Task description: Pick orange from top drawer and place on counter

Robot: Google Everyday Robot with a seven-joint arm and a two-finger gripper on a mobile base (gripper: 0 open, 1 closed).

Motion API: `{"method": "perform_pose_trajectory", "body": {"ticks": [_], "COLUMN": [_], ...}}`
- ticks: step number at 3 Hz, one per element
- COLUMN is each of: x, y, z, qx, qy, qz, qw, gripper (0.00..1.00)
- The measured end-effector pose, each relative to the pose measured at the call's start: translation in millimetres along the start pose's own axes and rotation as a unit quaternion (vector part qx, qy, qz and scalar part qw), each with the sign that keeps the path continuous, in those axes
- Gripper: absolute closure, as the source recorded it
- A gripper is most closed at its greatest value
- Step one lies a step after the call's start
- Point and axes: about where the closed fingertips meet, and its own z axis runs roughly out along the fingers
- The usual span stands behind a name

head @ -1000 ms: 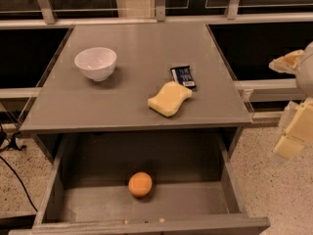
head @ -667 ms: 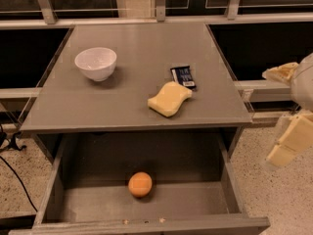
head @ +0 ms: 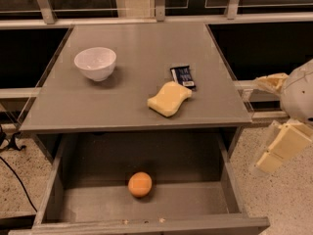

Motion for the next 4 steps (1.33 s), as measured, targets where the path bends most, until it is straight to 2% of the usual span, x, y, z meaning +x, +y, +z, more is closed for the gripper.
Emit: {"method": "perform_pose_trajectory", "body": {"ticks": [1,2,4], "x": [0,0,7], "y": [0,0,18], "z": [0,0,31], "qx": [0.000,0.000,-0.019], "qy": [0.000,0.000,-0.025], "qz": [0.000,0.000,0.018], "qw": [1.0000,1.0000,0.9993], "gripper": [0.08,0.27,0.73]}}
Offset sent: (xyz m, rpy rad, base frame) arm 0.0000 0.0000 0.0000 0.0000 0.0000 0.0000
